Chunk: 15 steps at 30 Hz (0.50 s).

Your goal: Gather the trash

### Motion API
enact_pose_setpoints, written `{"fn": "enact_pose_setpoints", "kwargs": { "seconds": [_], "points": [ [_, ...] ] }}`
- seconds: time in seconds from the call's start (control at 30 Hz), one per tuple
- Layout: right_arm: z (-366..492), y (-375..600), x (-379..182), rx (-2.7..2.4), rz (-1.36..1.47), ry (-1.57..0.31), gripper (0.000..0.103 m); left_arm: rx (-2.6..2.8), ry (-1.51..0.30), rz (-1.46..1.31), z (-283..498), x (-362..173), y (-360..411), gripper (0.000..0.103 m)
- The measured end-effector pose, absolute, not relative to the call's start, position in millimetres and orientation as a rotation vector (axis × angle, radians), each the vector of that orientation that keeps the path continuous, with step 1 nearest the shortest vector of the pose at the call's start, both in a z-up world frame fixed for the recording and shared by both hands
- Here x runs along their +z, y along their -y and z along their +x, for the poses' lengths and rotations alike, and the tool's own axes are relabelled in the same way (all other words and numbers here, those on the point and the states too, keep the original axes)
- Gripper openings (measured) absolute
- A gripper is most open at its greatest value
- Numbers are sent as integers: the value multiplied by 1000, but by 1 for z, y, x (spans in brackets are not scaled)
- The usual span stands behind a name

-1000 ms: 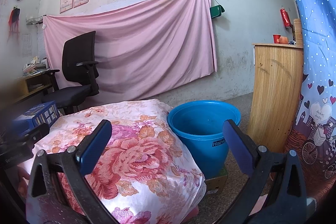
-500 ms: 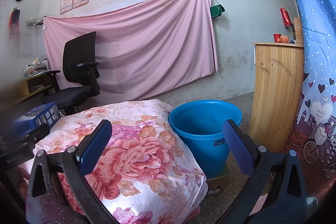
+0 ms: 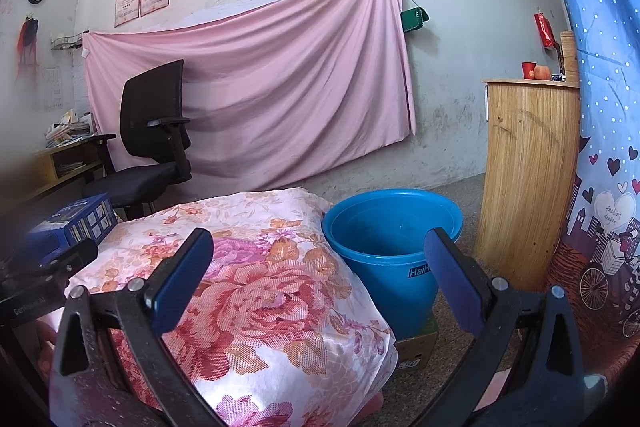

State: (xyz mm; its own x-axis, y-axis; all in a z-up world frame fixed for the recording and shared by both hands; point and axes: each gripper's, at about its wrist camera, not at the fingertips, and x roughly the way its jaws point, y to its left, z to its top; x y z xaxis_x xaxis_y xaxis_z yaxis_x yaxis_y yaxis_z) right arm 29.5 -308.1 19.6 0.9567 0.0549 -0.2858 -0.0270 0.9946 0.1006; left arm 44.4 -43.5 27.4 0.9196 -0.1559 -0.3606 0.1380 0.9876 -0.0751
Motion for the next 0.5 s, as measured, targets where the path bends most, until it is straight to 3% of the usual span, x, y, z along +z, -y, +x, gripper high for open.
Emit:
{"fn": "enact_pose_setpoints", "kwargs": {
  "seconds": [0.5],
  "points": [
    [30, 307, 19, 44, 97, -293, 103, -101, -373, -15, 44, 22, 43, 101]
  ]
}}
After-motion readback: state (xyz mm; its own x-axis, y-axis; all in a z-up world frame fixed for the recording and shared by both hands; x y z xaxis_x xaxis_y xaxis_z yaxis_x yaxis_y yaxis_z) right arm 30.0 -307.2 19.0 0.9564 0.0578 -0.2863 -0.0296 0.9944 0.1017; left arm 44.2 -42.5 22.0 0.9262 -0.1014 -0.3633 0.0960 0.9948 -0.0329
